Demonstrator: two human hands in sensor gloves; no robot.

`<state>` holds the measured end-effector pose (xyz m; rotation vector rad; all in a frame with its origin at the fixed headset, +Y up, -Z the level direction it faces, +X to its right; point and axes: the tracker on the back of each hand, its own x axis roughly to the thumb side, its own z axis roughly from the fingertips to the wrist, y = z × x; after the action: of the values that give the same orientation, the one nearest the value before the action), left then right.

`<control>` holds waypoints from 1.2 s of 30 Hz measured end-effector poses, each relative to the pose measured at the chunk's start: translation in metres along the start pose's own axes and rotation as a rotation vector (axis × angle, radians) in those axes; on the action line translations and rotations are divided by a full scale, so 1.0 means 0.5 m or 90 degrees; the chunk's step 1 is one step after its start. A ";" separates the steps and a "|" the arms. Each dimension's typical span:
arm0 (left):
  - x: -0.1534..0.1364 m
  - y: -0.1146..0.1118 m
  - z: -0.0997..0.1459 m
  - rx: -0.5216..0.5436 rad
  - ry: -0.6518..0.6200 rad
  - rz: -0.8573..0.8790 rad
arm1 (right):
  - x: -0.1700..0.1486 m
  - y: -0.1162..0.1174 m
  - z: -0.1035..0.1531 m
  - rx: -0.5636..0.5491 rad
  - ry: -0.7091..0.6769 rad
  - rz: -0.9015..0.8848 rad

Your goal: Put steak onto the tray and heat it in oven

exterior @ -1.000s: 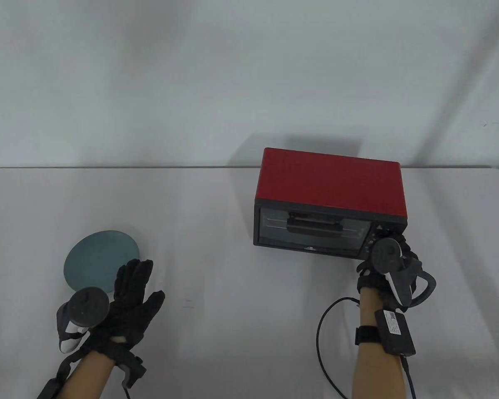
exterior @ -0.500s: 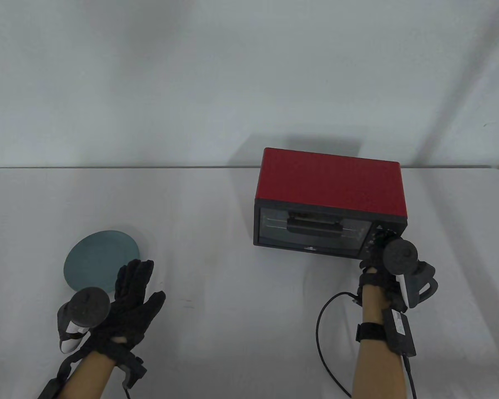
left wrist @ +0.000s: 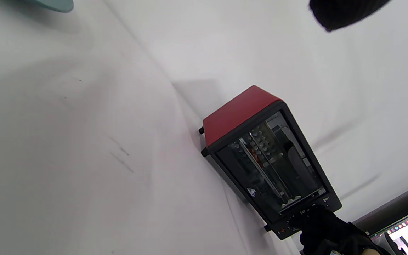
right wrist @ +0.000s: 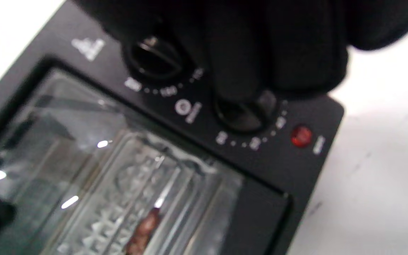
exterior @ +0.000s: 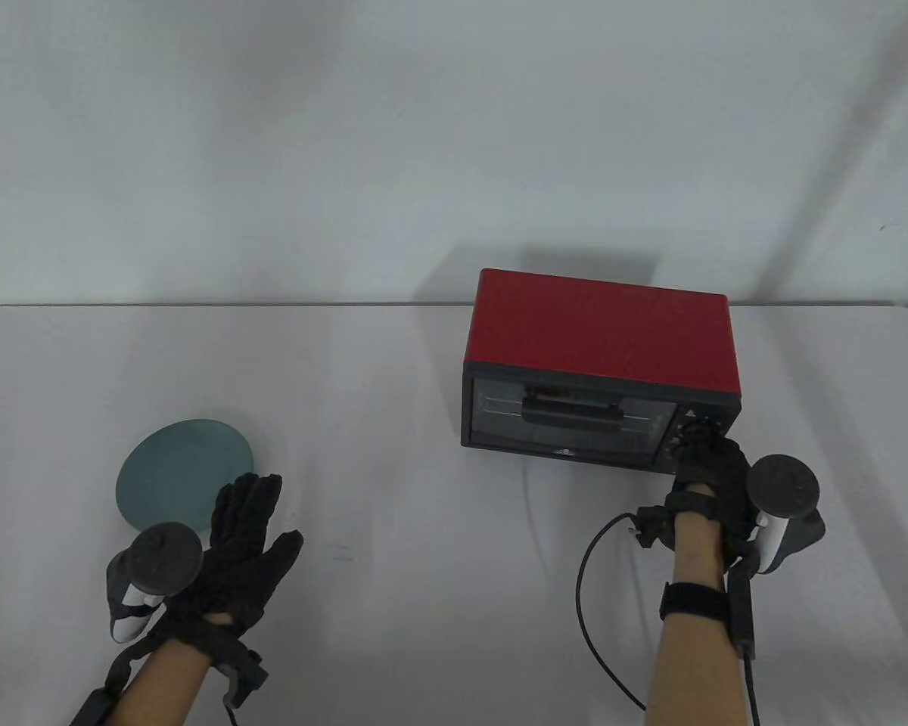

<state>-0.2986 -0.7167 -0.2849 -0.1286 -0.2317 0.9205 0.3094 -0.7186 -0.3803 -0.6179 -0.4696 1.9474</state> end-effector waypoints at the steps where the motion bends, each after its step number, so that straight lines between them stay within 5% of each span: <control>1: 0.000 0.000 0.000 0.000 0.000 -0.001 | -0.002 -0.001 -0.001 0.002 0.002 -0.003; 11: 0.000 0.001 0.000 0.002 0.000 0.002 | -0.040 -0.024 0.007 -0.035 0.028 -0.098; 20: 0.000 0.000 -0.001 0.003 0.003 -0.001 | -0.057 0.024 0.010 0.044 0.014 0.072; 25: 0.000 0.001 0.000 0.003 0.006 0.000 | -0.050 0.052 0.013 0.009 0.021 0.147; 36: 0.000 0.000 0.000 0.000 0.008 -0.002 | -0.059 0.054 0.008 -0.021 0.044 0.092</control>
<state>-0.2986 -0.7167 -0.2850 -0.1339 -0.2211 0.9163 0.2988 -0.7571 -0.3862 -0.7561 -0.4242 2.0496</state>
